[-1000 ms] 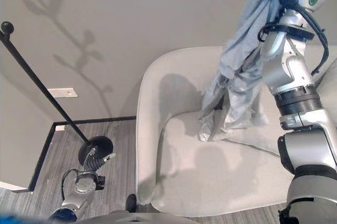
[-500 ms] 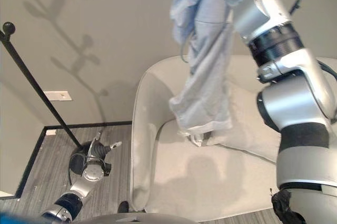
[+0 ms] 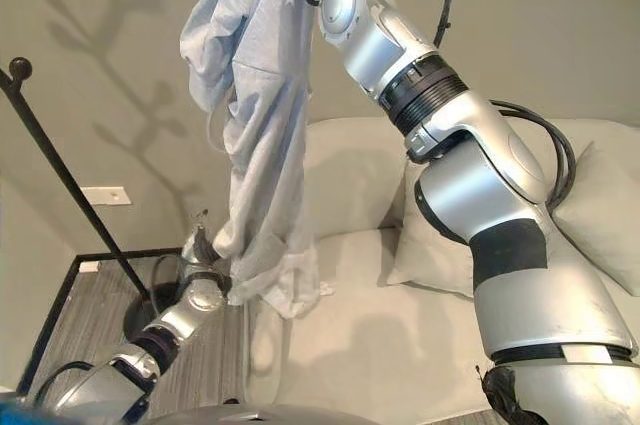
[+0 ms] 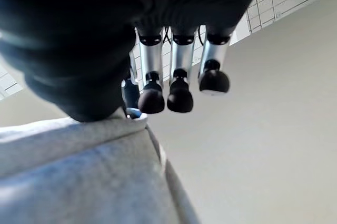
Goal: Hang the clothes on the sofa on the clothes rack.
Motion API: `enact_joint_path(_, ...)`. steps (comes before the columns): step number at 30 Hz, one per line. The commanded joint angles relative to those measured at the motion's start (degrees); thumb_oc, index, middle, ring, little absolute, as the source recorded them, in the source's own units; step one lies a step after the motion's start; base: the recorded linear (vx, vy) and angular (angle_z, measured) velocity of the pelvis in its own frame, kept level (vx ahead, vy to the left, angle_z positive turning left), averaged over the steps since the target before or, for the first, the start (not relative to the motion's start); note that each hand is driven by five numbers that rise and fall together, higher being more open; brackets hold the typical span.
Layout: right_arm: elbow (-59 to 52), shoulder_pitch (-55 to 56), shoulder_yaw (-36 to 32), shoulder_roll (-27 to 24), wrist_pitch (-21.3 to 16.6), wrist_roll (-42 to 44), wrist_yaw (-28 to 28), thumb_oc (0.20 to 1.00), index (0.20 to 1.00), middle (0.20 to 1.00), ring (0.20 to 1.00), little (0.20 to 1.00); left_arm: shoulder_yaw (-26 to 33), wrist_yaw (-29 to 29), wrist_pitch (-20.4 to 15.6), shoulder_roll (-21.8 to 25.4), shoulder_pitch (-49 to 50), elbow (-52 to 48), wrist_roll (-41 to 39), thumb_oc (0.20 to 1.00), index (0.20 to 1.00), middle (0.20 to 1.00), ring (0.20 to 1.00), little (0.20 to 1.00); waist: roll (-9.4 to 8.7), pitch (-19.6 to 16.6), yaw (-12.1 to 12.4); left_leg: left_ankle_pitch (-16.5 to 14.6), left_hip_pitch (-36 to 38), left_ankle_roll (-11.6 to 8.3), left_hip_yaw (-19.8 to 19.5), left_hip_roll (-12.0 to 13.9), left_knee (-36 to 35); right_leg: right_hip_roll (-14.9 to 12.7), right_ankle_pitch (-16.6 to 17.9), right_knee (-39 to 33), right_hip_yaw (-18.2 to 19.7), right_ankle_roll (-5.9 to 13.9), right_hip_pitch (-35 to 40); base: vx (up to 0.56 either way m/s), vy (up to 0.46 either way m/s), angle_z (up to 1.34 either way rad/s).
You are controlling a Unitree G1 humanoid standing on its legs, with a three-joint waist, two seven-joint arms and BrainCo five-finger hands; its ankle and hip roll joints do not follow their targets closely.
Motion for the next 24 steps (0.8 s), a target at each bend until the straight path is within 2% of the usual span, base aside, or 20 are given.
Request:
enact_joint_path(1, 6.44, -13.88, 3.56, -0.05, 0.02, 0.91, -0.78, 0.2, 0.2, 0.2, 0.2, 0.2, -1.12, -8.56, -7.23, -1.19, -3.53, -0.12, -10.53, 1.0, 1.0, 1.0, 1.0, 1.0, -2.4, -2.84, -0.18, -2.01, -2.29, -2.93, -0.69, 3.43, 0.24, 1.84, 2.18, 0.78, 0.08, -4.4, -2.98, 0.0, -0.005, -0.06)
enact_joint_path(6, 6.05, -15.96, 3.37, -0.2, 1.46, -1.44, 0.57, 0.2, 0.2, 0.2, 0.2, 0.2, -3.77, -17.58, -7.51, -2.95, -2.1, -5.45, -21.59, 1.0, 1.0, 1.0, 1.0, 1.0, -2.14, -2.67, -0.69, -2.01, -2.44, -2.78, -0.63, 3.53, 0.24, 2.02, 2.31, 0.73, 0.42, -4.42, -3.19, -0.01, -0.008, -0.06)
enact_joint_path(9, 5.25, -15.96, 2.93, 0.07, 1.81, -2.5, 1.12, 0.2, 0.2, 0.2, 0.2, 0.2, -5.29, -18.71, -6.97, -3.5, -3.32, -5.39, -20.75, 1.0, 1.0, 1.0, 1.0, 1.0, -2.09, -2.37, -1.07, -2.04, -2.3, -2.67, -0.5, 3.54, 0.24, 2.06, 2.33, 0.78, 0.68, -4.47, -3.16, -0.01, -0.004, -0.03)
enact_joint_path(14, 4.46, -16.53, 2.75, 0.41, 0.74, -2.14, 1.38, 0.2, 0.2, 0.2, 0.2, 0.2, -7.53, -17.92, -5.14, -5.23, -6.69, 0.92, -14.78, 1.0, 1.0, 1.0, 1.0, 1.0, -2.06, -2.38, -2.05, -2.21, -2.16, -2.68, -0.27, 3.48, 0.24, 1.96, 2.18, 0.98, 1.04, -4.51, -3.22, 0.0, 0.0, 0.0)
enact_joint_path(15, 3.88, -16.62, 2.54, 0.64, -0.59, -0.75, 1.48, 0.2, 0.2, 0.2, 0.2, 0.2, -8.46, -16.2, -3.45, -5.87, -8.58, 5.88, -8.53, 1.0, 1.0, 1.0, 1.0, 1.0, -2.01, -2.5, -2.71, -2.27, -1.97, -2.71, -0.01, 3.47, 0.24, 1.88, 2.23, 1.06, 1.28, -4.48, -3.35, 0.0, 0.014, -0.04)
enact_joint_path(17, 3.2, -16.3, 2.3, 0.97, -2.1, 1.19, 1.59, 0.2, 0.2, 0.2, 0.2, 0.2, -9.17, -14.64, -1.79, -6.38, -9.89, 10.39, -2.7, 1.0, 1.0, 1.0, 1.0, 1.0, -1.92, -2.58, -3.16, -2.39, -1.79, -2.72, 0.33, 3.47, 0.24, 1.75, 2.26, 1.03, 1.53, -4.42, -3.36, 0.01, 0.015, -0.05)
enact_joint_path(18, 3.22, -16.31, 2.33, 0.96, -2.12, 1.21, 1.59, 0.2, 0.2, 0.2, 0.2, 0.2, -9.15, -14.59, -1.84, -6.46, -9.93, 10.48, -2.63, 1.0, 1.0, 1.0, 1.0, 1.0, -1.91, -2.57, -3.13, -2.4, -1.77, -2.72, 0.35, 3.46, 0.24, 1.74, 2.26, 1.02, 1.55, -4.42, -3.35, 0.01, 0.012, -0.13)
enact_joint_path(19, 2.74, -16.18, 2.74, 1.24, -3.17, 2.83, 2.04, 0.2, 0.2, 0.2, 0.2, 0.2, -9.48, -12.51, 0.16, -6.87, -11.68, 14.57, 2.47, 1.0, 1.0, 1.0, 1.0, 1.0, -1.92, -2.82, -3.78, -2.53, -1.58, -2.71, 0.75, 3.5, 0.24, 1.6, 2.39, 0.99, 1.96, -4.31, -3.49, 0.01, 0.011, -0.21)
enact_joint_path(24, 3.41, -16.73, 4.72, 0.6, -5.07, 6.88, 2.5, 0.2, 0.2, 0.2, 0.2, 0.2, -8.89, -7.32, 2.33, -6.46, -14.8, 19.0, 8.12, 1.0, 1.0, 1.0, 1.0, 1.0, -1.83, -3.16, -4.86, -2.69, -1.28, -2.8, 1.67, 3.61, 0.24, 1.35, 2.79, 0.78, 2.56, -4.04, -3.9, 0.01, 0.01, -0.07)
